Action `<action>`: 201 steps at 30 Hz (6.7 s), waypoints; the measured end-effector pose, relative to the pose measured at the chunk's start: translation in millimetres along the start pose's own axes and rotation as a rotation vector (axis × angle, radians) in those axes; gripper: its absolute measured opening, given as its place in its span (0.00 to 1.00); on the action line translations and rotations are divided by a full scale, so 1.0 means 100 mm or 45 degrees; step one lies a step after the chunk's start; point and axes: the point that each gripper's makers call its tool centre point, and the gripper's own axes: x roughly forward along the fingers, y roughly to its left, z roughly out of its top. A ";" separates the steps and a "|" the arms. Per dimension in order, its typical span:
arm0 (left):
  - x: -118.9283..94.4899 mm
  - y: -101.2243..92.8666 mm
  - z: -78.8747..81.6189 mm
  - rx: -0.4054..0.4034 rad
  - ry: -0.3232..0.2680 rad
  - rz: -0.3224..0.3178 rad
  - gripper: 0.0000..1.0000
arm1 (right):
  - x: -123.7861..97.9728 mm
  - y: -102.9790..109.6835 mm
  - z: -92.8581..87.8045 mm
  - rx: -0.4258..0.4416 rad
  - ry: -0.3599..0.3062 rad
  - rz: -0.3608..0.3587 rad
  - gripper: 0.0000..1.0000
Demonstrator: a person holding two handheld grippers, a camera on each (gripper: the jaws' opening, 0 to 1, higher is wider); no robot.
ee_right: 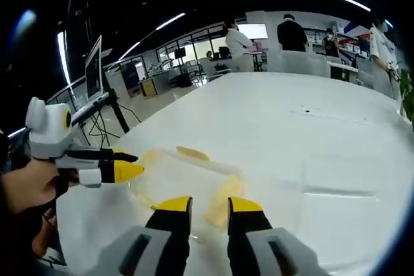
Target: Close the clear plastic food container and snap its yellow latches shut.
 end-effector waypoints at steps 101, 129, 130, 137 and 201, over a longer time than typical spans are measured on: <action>-0.42 -0.26 0.47 0.075 -0.051 0.071 0.03 | -0.56 -0.08 0.39 -0.141 -0.094 -0.052 0.04; -0.20 -0.89 0.61 0.141 -0.046 -0.042 0.04 | -0.92 -0.65 0.39 -0.034 -0.116 -0.172 0.03; -0.19 -0.91 0.60 0.141 -0.044 -0.044 0.04 | -0.93 -0.67 0.39 -0.021 -0.118 -0.174 0.03; -0.13 -1.07 0.60 0.141 -0.037 -0.075 0.04 | -1.03 -0.81 0.38 -0.010 -0.123 -0.204 0.03; 0.26 -2.16 0.67 0.245 -0.015 -0.314 0.06 | -1.60 -1.82 0.24 0.119 -0.154 -0.449 0.01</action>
